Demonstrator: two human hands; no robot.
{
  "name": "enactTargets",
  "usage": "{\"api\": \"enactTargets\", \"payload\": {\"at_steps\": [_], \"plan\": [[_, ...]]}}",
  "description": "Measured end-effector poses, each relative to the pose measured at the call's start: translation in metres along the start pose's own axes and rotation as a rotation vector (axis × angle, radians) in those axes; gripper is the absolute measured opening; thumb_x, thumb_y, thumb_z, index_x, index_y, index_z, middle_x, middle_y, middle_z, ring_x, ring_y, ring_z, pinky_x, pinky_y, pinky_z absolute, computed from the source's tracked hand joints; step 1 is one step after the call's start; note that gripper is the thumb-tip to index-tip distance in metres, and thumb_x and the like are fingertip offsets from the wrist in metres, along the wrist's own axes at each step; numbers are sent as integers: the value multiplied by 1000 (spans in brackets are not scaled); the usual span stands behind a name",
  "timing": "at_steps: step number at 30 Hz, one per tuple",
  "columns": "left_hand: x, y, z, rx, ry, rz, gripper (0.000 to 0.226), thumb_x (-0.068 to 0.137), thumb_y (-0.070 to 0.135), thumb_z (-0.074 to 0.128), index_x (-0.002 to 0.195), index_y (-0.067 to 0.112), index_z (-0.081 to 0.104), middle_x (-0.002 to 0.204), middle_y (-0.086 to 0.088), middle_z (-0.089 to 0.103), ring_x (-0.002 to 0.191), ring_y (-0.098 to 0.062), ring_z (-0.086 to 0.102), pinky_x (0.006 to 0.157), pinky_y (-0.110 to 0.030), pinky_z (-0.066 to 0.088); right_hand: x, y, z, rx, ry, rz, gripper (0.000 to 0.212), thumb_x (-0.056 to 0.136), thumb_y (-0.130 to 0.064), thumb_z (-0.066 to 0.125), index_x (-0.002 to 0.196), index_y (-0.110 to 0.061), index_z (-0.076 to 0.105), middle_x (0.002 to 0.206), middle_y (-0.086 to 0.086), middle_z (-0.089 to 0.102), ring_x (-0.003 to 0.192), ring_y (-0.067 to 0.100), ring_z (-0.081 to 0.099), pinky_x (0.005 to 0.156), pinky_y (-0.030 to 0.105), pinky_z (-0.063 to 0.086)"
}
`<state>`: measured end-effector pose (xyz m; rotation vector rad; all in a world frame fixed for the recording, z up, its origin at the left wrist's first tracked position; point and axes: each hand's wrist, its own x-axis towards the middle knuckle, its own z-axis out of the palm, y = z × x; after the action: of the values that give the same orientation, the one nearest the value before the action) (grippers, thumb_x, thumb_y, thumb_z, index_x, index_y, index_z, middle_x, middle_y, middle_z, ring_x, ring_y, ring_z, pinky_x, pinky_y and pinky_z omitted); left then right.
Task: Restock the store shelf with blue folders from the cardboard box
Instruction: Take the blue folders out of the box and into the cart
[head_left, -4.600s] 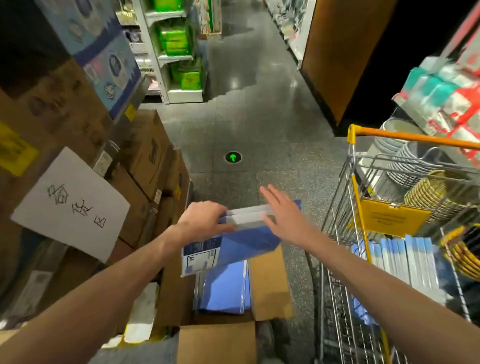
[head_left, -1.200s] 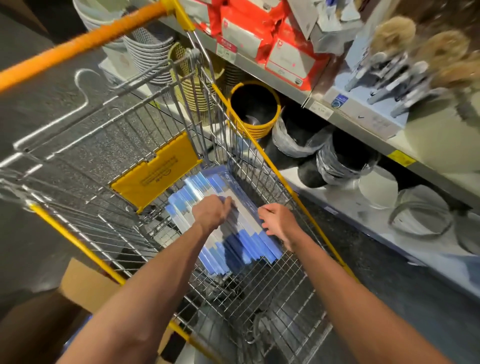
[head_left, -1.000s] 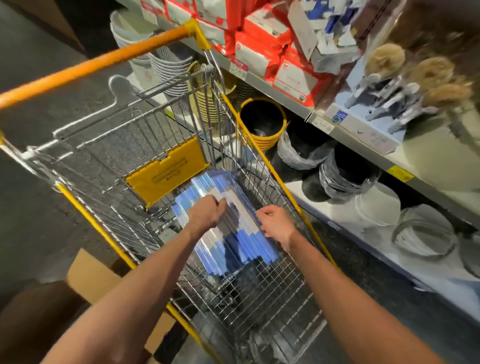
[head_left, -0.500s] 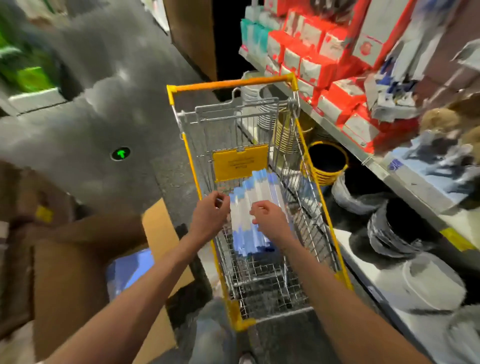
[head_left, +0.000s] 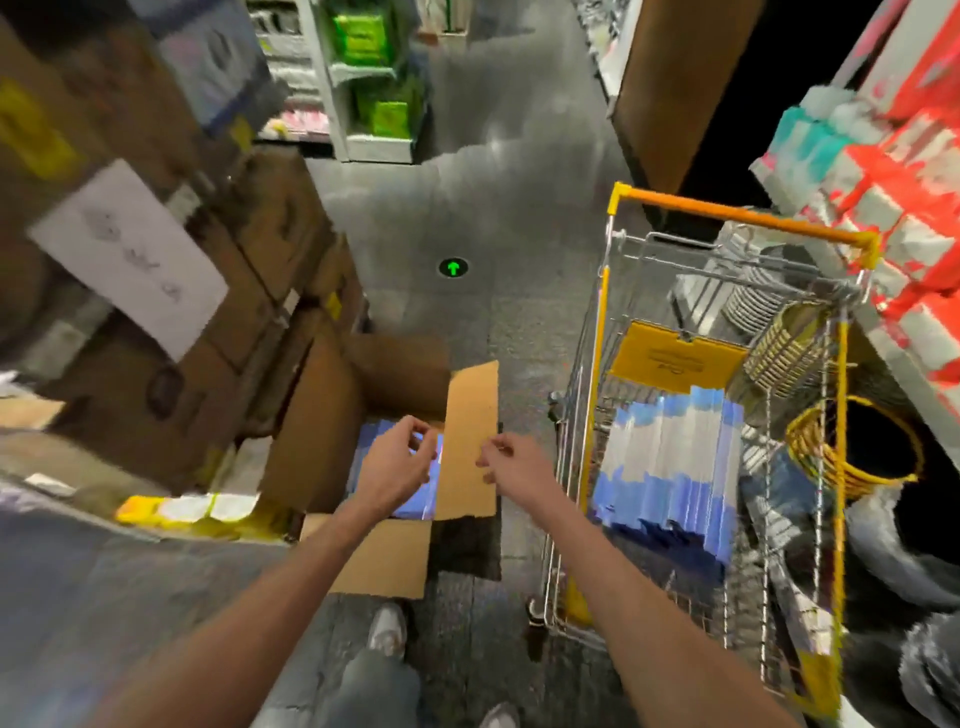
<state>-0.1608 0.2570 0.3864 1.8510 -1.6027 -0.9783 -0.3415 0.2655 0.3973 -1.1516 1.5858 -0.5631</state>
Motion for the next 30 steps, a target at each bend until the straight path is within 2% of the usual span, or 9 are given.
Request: {"api": "enactTargets", "payload": {"at_steps": [3,6,8,10,14,17,19,25,30], "plan": [[-2,-36,-30,-33,42,-103,14,103,33,53,99,20,59,88,-1,72,67,-12,70,51,-16,48,14,-17,40,-71,-57,-13,11,96,-32,54,92,-25,61,96,5,73,84,24,68,78,38,53],[1,-74,-60,-64,93,-165,15,102,30,55,96,18,60,87,-2,72,68,-14,70,57,-24,56,37,-36,86,-141,-117,-17,14,96,-29,53,88,-24,63,93,8,73,78,24,68,70,36,53],[8,-96,-75,-64,95,-190,14,102,30,55,96,18,60,86,0,71,69,-15,70,68,-37,60,52,-47,111,-168,-133,-16,13,98,-27,53,95,-20,64,95,9,73,80,26,69,69,35,52],[23,-121,-90,-62,75,-215,14,101,32,56,96,20,60,83,2,70,72,-16,69,73,-43,60,75,-52,141,-199,-143,3,16,98,-26,53,99,-17,66,94,9,73,84,27,69,74,38,54],[75,-170,-115,-22,33,-209,14,98,34,56,91,23,60,79,3,70,73,-16,67,72,-44,57,134,-56,196,-262,-136,39,16,97,-26,55,95,-16,68,93,8,72,91,27,69,89,48,55],[122,-200,-133,-22,-53,-243,18,99,36,54,97,20,61,82,2,70,78,-20,67,75,-43,56,173,-67,230,-303,-145,111,20,98,-25,56,106,-12,68,87,2,67,87,24,66,85,37,54],[150,-218,-142,-32,-96,-263,21,99,36,55,100,18,63,84,0,71,82,-23,68,77,-42,55,197,-72,246,-350,-150,129,24,100,-26,54,112,-11,67,92,2,65,87,21,62,77,26,44],[214,-261,-143,-43,-194,-307,20,98,34,56,103,15,64,82,0,71,83,-27,70,76,-39,57,254,-67,282,-343,-99,200,26,100,-30,54,116,-14,66,104,7,71,87,19,60,76,26,40],[252,-329,-101,-100,-244,-436,40,84,57,51,102,23,64,86,0,74,84,-27,73,74,-48,62,297,-30,297,-361,-74,244,23,99,-18,59,112,-1,66,104,16,71,90,24,62,74,20,36]]}}
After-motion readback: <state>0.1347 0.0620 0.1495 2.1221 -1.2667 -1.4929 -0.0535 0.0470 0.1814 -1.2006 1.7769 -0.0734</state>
